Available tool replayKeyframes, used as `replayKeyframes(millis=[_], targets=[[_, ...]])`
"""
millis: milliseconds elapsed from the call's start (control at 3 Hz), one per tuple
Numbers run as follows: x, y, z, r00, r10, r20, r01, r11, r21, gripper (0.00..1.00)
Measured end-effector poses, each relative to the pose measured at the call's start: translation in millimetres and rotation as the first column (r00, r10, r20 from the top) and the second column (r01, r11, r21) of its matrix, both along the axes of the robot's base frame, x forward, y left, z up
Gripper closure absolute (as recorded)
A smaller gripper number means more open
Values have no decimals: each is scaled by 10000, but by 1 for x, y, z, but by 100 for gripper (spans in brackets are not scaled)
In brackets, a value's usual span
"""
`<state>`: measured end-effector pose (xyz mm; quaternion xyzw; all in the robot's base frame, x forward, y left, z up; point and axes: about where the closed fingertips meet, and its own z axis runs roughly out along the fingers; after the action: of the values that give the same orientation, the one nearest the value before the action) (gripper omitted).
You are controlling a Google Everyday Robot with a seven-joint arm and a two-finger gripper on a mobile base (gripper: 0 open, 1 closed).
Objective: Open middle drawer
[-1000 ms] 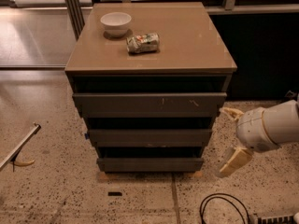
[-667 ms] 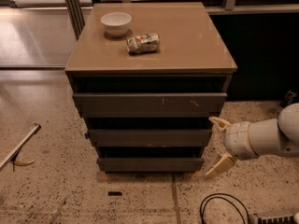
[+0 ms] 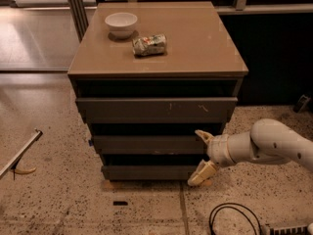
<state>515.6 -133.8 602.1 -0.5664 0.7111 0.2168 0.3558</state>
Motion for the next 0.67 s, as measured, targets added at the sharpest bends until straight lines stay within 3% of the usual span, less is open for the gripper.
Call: replayKeyframes(millis=[667], targets=[[50,54,-61,9953,451,-862,-481,9983,-327,0]])
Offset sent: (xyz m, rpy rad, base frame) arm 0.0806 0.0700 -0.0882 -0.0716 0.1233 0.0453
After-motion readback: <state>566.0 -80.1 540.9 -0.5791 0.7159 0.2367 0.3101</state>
